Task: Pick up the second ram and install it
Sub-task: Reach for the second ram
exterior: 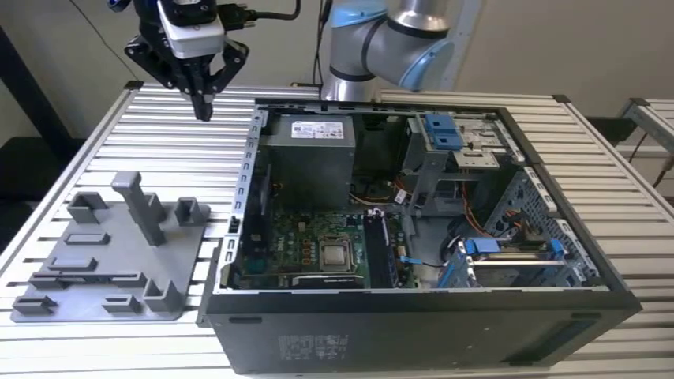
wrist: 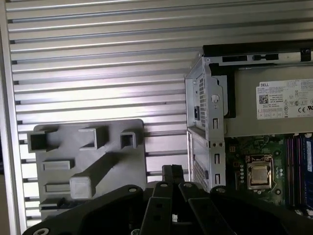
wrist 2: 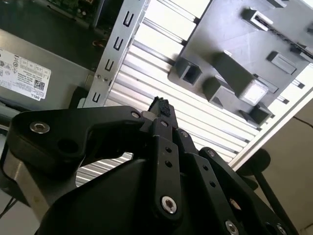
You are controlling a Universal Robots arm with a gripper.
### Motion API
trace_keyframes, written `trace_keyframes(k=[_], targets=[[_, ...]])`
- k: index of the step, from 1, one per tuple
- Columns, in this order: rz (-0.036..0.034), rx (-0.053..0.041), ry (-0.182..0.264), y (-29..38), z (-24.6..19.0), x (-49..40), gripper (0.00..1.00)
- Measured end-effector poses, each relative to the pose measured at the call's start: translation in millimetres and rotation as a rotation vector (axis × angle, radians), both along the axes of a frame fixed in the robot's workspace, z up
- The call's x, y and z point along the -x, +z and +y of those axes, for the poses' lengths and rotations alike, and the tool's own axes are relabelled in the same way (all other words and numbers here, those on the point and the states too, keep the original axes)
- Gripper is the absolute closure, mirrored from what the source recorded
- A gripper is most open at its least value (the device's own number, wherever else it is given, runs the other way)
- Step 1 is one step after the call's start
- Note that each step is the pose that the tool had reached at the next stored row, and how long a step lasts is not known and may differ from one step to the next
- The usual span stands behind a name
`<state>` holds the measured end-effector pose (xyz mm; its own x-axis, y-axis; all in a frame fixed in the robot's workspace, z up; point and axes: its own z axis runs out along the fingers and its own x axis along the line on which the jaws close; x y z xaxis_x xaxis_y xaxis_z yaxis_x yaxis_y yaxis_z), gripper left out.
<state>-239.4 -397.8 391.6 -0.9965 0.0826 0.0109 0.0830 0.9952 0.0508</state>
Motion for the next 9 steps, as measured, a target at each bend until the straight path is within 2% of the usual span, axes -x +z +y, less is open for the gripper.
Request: trace_keyframes(k=[4, 9], targets=[[0.0013, -0.0026, -0.001, -0.1, 0.0, 8.9, 0.89], [0.0015, -0.0068, -0.002, -0.1, 0.0, 27.7, 0.89]])
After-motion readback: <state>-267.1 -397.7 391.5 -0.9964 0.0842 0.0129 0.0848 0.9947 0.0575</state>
